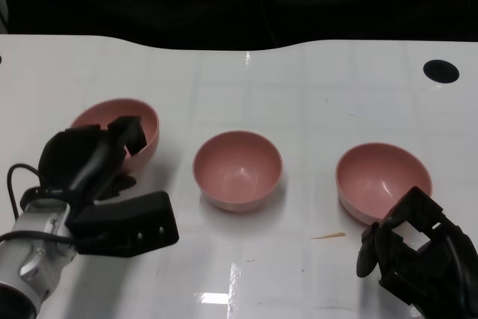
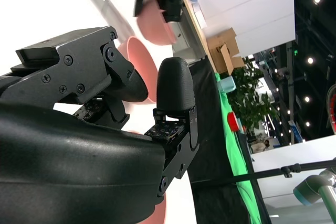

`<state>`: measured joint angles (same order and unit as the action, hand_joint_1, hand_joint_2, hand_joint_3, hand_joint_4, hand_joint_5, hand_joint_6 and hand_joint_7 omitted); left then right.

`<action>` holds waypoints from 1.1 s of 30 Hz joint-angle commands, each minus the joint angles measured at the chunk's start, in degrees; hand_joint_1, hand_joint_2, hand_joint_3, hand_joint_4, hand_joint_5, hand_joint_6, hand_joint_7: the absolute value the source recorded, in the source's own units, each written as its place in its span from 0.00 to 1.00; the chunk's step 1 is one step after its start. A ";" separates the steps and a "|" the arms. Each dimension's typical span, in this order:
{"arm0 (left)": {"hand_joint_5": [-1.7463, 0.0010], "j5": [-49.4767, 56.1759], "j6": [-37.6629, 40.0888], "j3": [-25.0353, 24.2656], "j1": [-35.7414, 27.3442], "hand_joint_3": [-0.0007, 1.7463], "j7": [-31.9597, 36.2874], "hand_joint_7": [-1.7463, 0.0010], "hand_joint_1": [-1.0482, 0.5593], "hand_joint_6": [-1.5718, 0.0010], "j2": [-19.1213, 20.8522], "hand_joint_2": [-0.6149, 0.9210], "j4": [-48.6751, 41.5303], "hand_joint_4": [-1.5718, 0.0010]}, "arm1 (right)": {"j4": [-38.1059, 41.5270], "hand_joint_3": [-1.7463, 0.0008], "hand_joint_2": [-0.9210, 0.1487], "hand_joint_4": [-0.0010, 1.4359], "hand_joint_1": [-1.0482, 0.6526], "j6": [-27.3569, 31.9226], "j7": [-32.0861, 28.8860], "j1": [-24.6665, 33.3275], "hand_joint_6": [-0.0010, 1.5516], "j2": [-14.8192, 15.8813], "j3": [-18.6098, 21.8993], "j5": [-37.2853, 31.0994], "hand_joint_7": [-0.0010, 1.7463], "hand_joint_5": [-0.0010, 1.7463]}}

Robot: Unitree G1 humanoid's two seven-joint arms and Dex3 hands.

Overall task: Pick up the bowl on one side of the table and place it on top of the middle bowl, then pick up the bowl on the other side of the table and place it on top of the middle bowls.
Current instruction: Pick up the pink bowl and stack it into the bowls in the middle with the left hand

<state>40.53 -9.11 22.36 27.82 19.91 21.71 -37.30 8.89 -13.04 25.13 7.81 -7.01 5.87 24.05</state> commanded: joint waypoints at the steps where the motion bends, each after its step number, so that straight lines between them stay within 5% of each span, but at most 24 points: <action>1: 0.06 -0.81 0.66 -1.41 -1.48 0.10 -3.59 0.28 0.64 0.57 2.23 1.00 6.07 0.57 | -0.03 0.32 0.20 0.60 0.63 0.19 0.16 -0.11 0.35 0.47 0.38 0.65 1.00 1.00; 3: 0.19 -1.54 0.05 -2.20 -1.64 0.11 -5.76 0.60 0.64 0.41 3.08 1.00 10.29 0.51 | 0.24 0.32 0.20 0.60 0.63 -0.16 0.23 -0.28 0.35 0.29 0.50 0.73 1.00 1.00; 6: 0.03 -2.28 -0.39 -3.22 -1.44 0.15 -8.67 0.21 0.64 0.55 3.56 1.00 15.16 0.58 | 0.53 0.32 0.21 0.60 0.63 -0.69 0.22 -0.39 0.35 0.19 0.49 0.46 1.00 1.00; 9: 0.00 -1.88 -2.36 -3.38 -0.57 0.14 -9.16 0.07 0.64 0.61 3.78 0.99 17.78 0.58 | 0.78 0.32 0.21 0.60 0.63 -0.95 0.34 -0.47 0.35 0.33 0.41 0.19 1.00 1.00; 26: 0.00 0.05 -9.25 -0.07 4.59 0.11 -10.12 0.06 0.62 0.59 -1.07 0.95 17.90 0.56 | 1.81 0.28 0.25 0.61 0.63 -2.24 0.19 -0.96 0.36 -0.76 0.32 0.27 1.00 1.00; 30: 0.03 0.58 -8.86 1.27 4.77 0.08 -10.89 0.21 0.60 0.51 -3.48 0.99 17.53 0.55 | 1.69 0.28 0.26 0.61 0.62 -2.76 0.12 -0.73 0.36 -0.93 0.27 -0.22 1.00 1.00; 31: 0.08 0.74 -8.86 1.65 4.88 0.06 -11.19 0.35 0.60 0.44 -3.95 1.00 17.41 0.52 | 1.79 0.28 0.25 0.61 0.62 -3.02 0.12 -0.75 0.36 -0.92 0.25 -0.42 1.00 1.00; 33: 0.11 1.55 -8.74 2.48 5.02 0.04 -11.07 0.49 0.60 0.37 -4.79 0.99 17.13 0.51 | 1.83 0.28 0.25 0.61 0.62 -3.12 0.12 -0.72 0.36 -0.96 0.25 -0.40 1.00 1.00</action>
<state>41.23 -17.98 24.55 31.57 9.37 16.85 -19.60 10.72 -15.40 25.50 6.93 -8.08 5.80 23.55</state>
